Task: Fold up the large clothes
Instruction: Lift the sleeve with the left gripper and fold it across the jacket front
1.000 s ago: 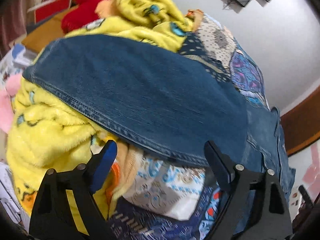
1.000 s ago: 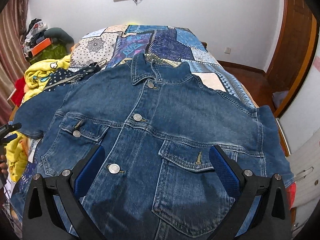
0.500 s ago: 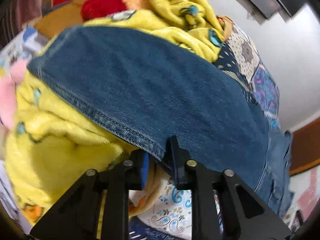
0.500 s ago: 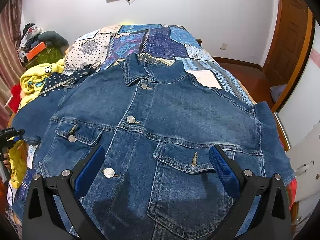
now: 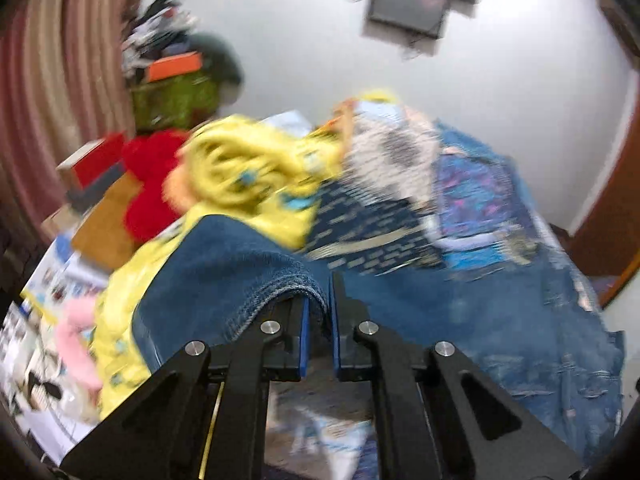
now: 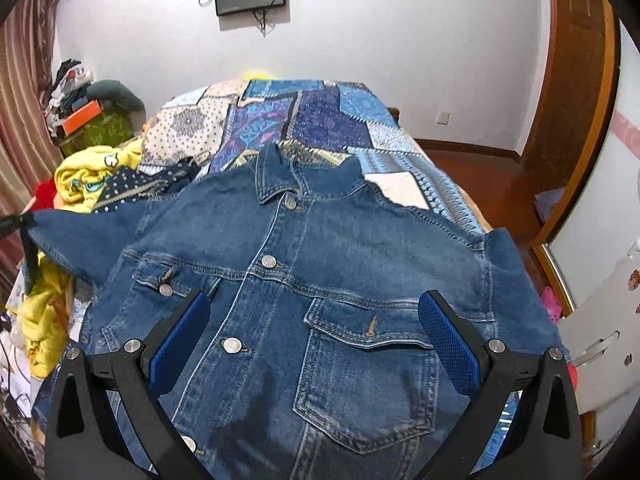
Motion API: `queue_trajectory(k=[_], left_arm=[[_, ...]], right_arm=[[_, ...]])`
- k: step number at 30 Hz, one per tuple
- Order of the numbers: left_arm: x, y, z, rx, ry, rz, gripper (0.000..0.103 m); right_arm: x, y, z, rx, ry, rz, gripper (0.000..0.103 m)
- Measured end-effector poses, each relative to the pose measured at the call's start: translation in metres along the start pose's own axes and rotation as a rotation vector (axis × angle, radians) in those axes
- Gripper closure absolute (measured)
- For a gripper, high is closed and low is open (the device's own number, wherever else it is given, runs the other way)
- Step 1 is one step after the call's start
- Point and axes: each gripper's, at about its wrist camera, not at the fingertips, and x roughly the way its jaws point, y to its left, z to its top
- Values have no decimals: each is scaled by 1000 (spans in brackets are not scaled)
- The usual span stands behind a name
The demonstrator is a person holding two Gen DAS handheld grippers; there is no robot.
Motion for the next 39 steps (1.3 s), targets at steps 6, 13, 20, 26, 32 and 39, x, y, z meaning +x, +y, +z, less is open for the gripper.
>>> queue_trajectory(k=[6,13,20,26,32,39], left_arm=[[-1,-96,10,120,-27,-166,97],[48,-218,-43,322,166,-306,97],[73,-283,-115,433,365,-419,97],[59,-302,-158,513,437,-451,97],[36,-284,-156,470,438,-464,79],[24,-192,-111,227,322,-335,36]], right_arm=[[-12,-13,1,29,-11,17,0],[-18,-17,-1,-2,-26,9,0],[-18,-18,-3,-27,-34,0,0],[-19,-23,-5,-19,-34,9,0],[-23,-23,-9,-24,-37,12,0],[-16,-22,-12,-26,-20,4,0]])
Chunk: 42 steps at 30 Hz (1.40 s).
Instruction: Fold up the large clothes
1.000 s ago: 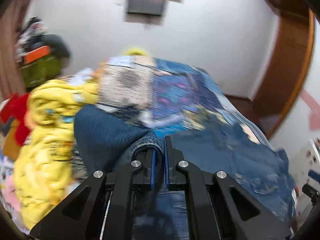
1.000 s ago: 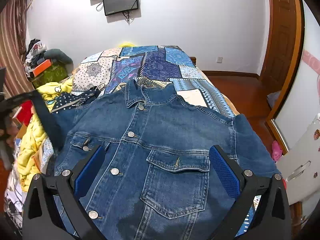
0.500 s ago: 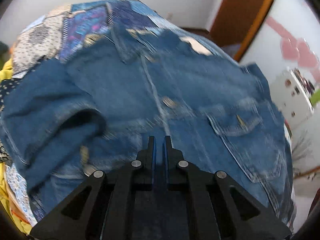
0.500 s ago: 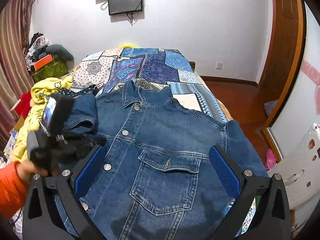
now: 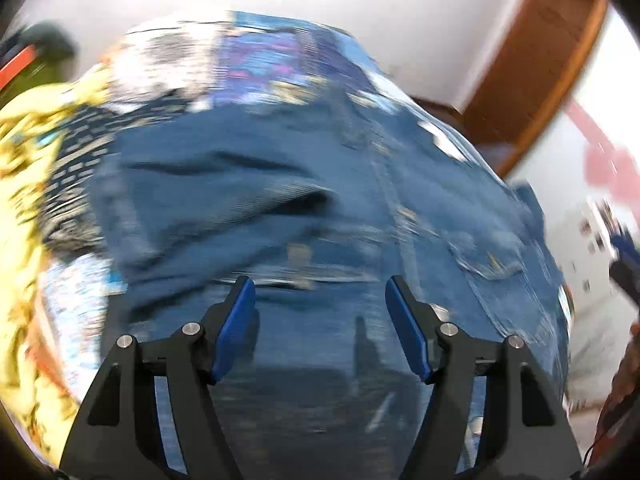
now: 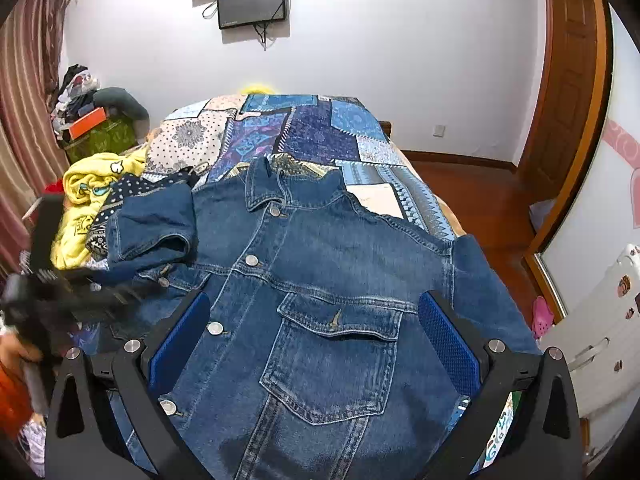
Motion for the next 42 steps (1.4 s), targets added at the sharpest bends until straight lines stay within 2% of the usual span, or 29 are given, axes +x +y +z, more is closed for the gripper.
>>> queue_trajectory(k=[3,7,9,11,13,15,18,19,21,23,25,28,35,38,42], left_arm=[[-7,44,5,-111,-23,45,36],[6,110,5,-302,5,38,36],[17,130,-1,-377,25,24,36],[33,150,-7,-479,47,-51,36],[45,162,-11,-552,51,-136,36],[53,166,-11,-584,49,-187,36],[63,168,-7,-615,43,-168,36],[66,168,-4,-619,39,-164,43],[68,167,2,-613,26,-153,51],[63,160,10,-568,0,-93,55],[57,153,18,-510,-17,-35,66],[42,137,31,-422,-55,54,72],[3,97,54,-232,-122,184,75],[-6,78,65,-154,-112,225,75],[-10,68,59,-115,-66,232,74]], right_arm=[[5,1,-2,-5,16,-6,0],[10,1,-6,-5,32,-13,0],[14,0,-6,-1,41,-16,0],[17,-1,-7,0,51,-22,0],[21,-2,-7,-1,60,-29,0],[25,-2,-8,0,70,-34,0],[30,-2,-7,0,83,-36,0],[31,-2,-8,0,87,-37,0],[33,-2,-8,-3,92,-37,0],[33,-2,-9,-8,89,-40,0],[34,-3,-10,-11,89,-43,0],[33,-7,-10,0,90,-38,0],[24,-17,-12,22,69,-27,0],[19,-23,-12,39,62,-24,0],[12,-34,-13,71,50,-14,0]])
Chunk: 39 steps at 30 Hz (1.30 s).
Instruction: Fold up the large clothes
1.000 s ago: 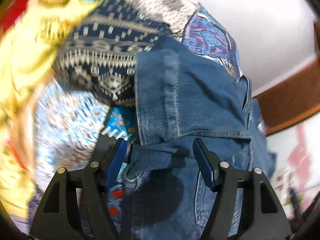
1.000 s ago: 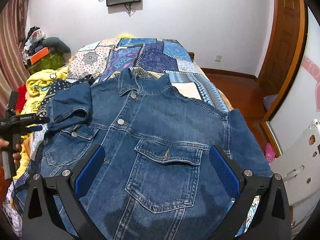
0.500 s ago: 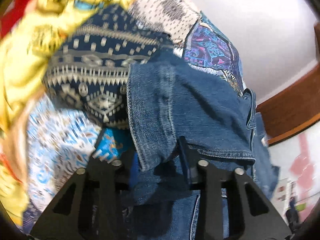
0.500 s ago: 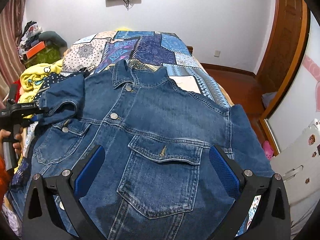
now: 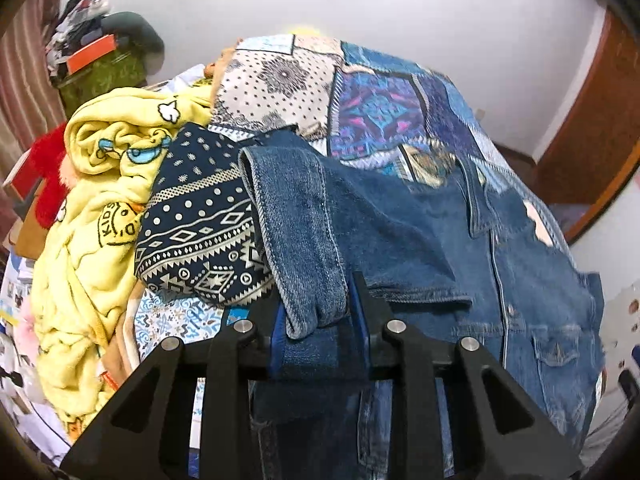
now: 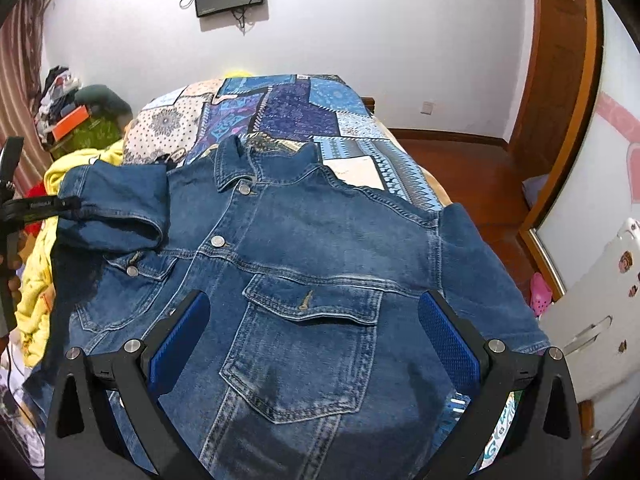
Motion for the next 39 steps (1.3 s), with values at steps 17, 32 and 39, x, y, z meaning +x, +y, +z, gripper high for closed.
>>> queue_trajectory(k=[17,32,39], left_arm=[[17,48,-24,-102,138,-84,91],[63,46,-36,-452,226,-480,60],[92,51,-42,-574,249,-514,52]], right_arm=[[0,-9,-7,8,27,5,0],[12,19,-11,-78,51,2,0],[19,19,-12,-109,60,-27,0]])
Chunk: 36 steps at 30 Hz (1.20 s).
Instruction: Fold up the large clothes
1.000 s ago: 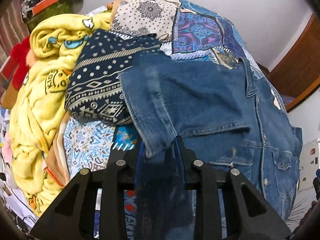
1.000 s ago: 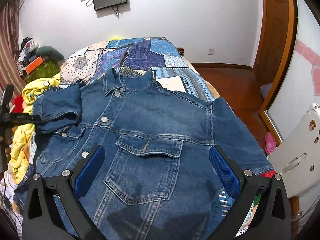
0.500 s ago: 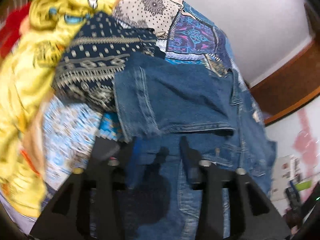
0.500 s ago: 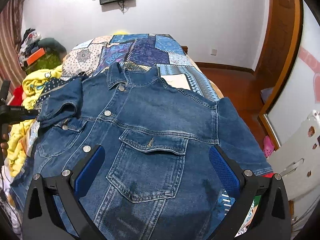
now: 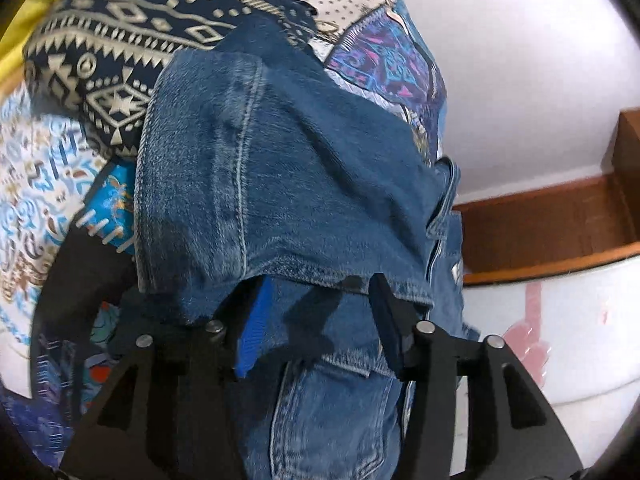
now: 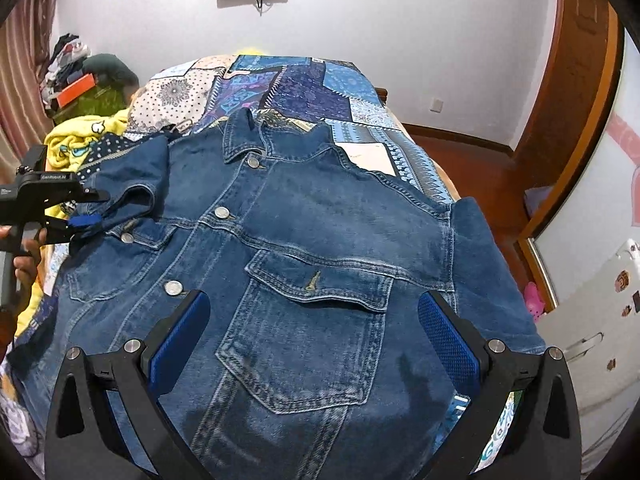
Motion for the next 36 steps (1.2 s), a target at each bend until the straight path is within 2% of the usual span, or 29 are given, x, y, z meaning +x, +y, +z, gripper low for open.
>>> queue_trajectory(k=[9,12,13,14,16,18,21,23,24,27,30,32,36], left_arm=[[-5,11,-14,-19,-43,43,52],[-18,13,-21,18,-98,125,52],[-23,14,-20,33,-138,176,52],[-26,16,-19,37,-166,197,52],[-28,21,-12,30,-187,199,52],[-25,24,-7,27,-169,180,51],[-22,19,-1,60,-189,197,53],[-21,9,5,104,-232,246,65],[-23,4,5,129,-248,280,80],[-32,-11,5,211,-300,335,83],[-61,-41,4,357,-388,373,84],[-73,-60,8,416,-420,371,85],[-108,-124,2,595,-519,363,85]], right_arm=[[11,-4,0,26,30,7,0],[11,-2,1,20,28,13,0],[12,-2,1,18,30,12,0],[12,-1,1,16,32,11,0],[12,0,1,13,31,12,0],[11,1,1,13,28,13,0],[12,1,-1,15,31,8,0],[12,0,-1,14,35,2,0],[12,0,-1,13,36,-3,0],[8,-4,1,15,28,-12,0],[1,-9,3,27,11,-11,0],[-2,-13,4,34,-1,-17,0],[-6,-21,6,42,-19,-38,0]])
